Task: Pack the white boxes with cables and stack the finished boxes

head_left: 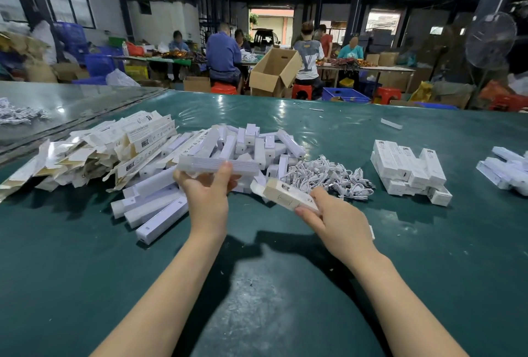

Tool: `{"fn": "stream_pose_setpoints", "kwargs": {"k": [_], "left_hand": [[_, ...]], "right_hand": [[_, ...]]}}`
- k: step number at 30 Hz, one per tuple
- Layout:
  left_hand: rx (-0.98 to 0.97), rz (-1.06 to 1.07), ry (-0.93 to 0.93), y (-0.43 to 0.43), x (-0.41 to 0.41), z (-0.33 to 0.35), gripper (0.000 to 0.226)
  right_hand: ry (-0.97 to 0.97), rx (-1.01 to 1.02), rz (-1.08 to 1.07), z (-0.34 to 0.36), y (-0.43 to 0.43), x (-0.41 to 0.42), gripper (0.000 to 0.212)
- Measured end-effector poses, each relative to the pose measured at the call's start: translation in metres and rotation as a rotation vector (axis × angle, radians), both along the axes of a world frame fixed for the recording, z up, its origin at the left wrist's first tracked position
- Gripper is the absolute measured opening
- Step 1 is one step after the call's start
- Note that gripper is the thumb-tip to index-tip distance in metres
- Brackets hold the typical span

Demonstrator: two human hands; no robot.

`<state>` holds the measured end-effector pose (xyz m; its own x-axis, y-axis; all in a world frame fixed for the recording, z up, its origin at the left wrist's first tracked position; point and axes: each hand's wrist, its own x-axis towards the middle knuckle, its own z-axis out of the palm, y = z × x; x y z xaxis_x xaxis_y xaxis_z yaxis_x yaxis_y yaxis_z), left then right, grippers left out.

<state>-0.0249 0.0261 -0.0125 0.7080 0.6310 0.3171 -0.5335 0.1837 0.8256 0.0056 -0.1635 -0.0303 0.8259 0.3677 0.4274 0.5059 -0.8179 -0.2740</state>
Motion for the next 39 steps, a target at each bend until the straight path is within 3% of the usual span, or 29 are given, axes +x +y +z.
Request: {"fn": "stream_pose_setpoints", "kwargs": {"k": [3, 8, 12, 18, 26, 32, 39], "left_hand": [[0.048, -0.074, 0.054, 0.001, 0.002, -0.006, 0.057], [0.162, -0.196, 0.084, 0.012, 0.004, -0.007, 0.047], [0.104, -0.305, 0.067, 0.018, 0.002, -0.003, 0.055], [0.071, -0.411, 0.061, 0.016, -0.001, -0.001, 0.049], [-0.064, -0.323, 0.12, 0.022, 0.004, -0.003, 0.036], [0.256, -0.114, 0.169, 0.019, 0.006, -0.009, 0.037], [0.375, 0.011, 0.19, 0.014, 0.003, -0.007, 0.033]], "right_hand": [[-0.063, 0.043, 0.056, 0.002, 0.0, -0.001, 0.043], [-0.072, 0.028, 0.075, 0.0, -0.003, 0.001, 0.039], [-0.075, 0.002, 0.033, 0.0, -0.002, 0.001, 0.036], [0.001, 0.033, 0.107, -0.002, 0.001, 0.0, 0.036], [-0.023, 0.078, 0.171, 0.001, 0.004, -0.003, 0.058], [-0.167, 0.1, 0.029, 0.0, 0.005, -0.004, 0.059], [-0.2, 0.185, -0.03, 0.001, 0.007, -0.007, 0.054]]}}
